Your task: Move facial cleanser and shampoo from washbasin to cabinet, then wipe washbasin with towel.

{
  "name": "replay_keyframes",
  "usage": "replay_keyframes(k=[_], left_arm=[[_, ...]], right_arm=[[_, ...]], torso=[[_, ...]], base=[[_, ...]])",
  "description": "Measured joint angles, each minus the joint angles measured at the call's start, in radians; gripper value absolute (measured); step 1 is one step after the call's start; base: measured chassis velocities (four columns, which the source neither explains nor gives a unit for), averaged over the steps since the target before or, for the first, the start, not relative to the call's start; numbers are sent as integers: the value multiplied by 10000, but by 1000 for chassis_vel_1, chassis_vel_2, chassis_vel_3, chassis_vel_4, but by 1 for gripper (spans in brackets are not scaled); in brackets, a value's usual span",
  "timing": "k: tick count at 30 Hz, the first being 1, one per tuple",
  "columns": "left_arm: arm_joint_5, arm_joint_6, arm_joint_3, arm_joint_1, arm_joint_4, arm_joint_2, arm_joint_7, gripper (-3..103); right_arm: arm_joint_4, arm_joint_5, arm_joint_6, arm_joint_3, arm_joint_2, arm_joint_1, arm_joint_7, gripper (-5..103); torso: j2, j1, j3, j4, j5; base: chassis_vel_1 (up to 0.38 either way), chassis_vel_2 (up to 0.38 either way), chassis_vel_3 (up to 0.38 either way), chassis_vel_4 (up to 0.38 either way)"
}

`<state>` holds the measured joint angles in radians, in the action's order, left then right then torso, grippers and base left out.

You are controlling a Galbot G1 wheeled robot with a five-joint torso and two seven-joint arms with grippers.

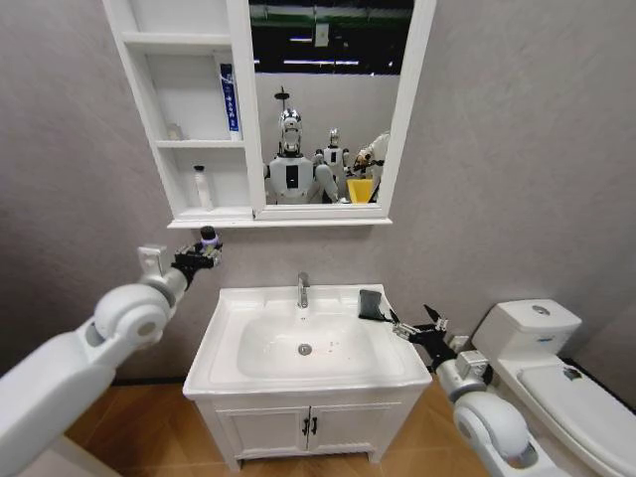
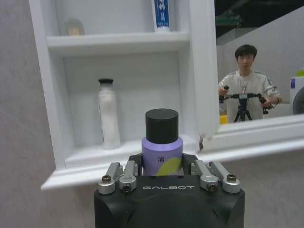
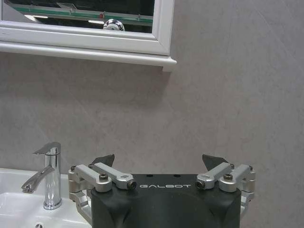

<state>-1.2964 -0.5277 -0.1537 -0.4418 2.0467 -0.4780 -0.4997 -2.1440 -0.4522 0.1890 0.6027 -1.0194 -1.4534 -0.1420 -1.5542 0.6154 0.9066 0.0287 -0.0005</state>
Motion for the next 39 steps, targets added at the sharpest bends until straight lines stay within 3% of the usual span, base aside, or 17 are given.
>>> replay_keyframes(k=[4, 6, 7, 10, 13, 16, 27, 39], left_arm=[[-312, -172, 518, 1287, -542, 48, 345, 43], [-281, -252, 1303, 2676, -1482, -122, 818, 43], [-281, -252, 1303, 2676, -1482, -122, 818, 43], [-125, -303, 2074, 3964, -2720, -599, 1135, 43], [-196, -376, 2292, 4288, -2976, -769, 1183, 43], [-405, -480, 3090, 5286, -3926, -1456, 1301, 43], [-384, -547, 4173, 6276, -5368, -2374, 1630, 43], [505, -718, 4836, 6890, -7260, -3317, 2750, 43]], right_arm=[[-19, -13, 14, 0, 39, -12, -3, 100], [-27, -38, 15, 84, 92, -51, -4, 100], [-27, -38, 15, 84, 92, -51, -4, 100], [-67, -128, 42, 144, 160, -27, -17, 100], [-83, -167, 69, 155, 178, -5, -31, 100], [-26, -357, 122, 197, 213, 6, -76, 100], [149, -362, 126, 208, 94, 5, -70, 100], [358, -333, -59, 341, -28, -38, -52, 100]], torso=[[0, 0, 0, -1, 6], [-1, 0, -1, 0, 5], [-1, 0, -1, 0, 5], [-1, 2, 1, 1, 2], [-1, 2, 1, 1, 5], [-1, 2, 1, 0, 5], [-1, 2, 1, 1, 5], [-1, 0, 0, 1, 4]], base=[[0, 0, 0, 0], [0, 0, 0, 0], [0, 0, 0, 0], [0, 0, 0, 0], [0, 0, 0, 0], [0, 0, 0, 0], [0, 0, 0, 0], [0, 0, 0, 0]])
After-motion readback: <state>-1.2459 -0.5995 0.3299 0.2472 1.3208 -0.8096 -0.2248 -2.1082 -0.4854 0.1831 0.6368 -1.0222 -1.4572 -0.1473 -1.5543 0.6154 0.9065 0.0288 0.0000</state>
